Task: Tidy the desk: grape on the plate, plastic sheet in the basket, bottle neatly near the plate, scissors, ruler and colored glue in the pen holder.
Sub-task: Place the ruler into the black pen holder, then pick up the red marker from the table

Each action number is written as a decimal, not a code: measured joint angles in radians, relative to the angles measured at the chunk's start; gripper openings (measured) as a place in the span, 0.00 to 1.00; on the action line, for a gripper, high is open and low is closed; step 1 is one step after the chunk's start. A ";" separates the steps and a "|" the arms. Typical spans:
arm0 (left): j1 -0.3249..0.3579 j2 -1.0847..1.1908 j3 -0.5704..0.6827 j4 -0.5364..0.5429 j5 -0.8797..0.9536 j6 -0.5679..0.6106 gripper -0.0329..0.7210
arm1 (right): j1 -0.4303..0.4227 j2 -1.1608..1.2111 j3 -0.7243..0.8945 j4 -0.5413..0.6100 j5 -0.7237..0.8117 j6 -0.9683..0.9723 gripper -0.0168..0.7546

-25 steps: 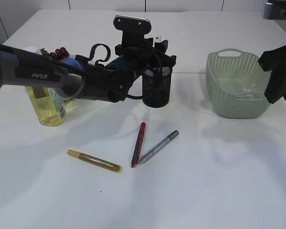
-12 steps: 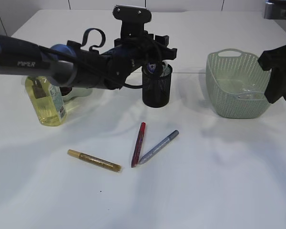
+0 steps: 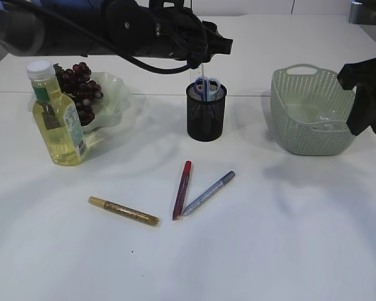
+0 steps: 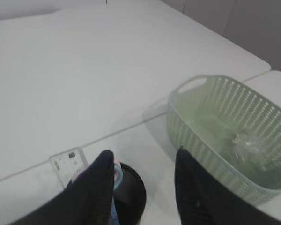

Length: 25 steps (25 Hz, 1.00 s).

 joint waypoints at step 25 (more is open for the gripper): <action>0.000 -0.139 0.000 0.197 0.978 -0.294 0.46 | 0.000 0.000 0.000 0.091 0.000 0.095 0.39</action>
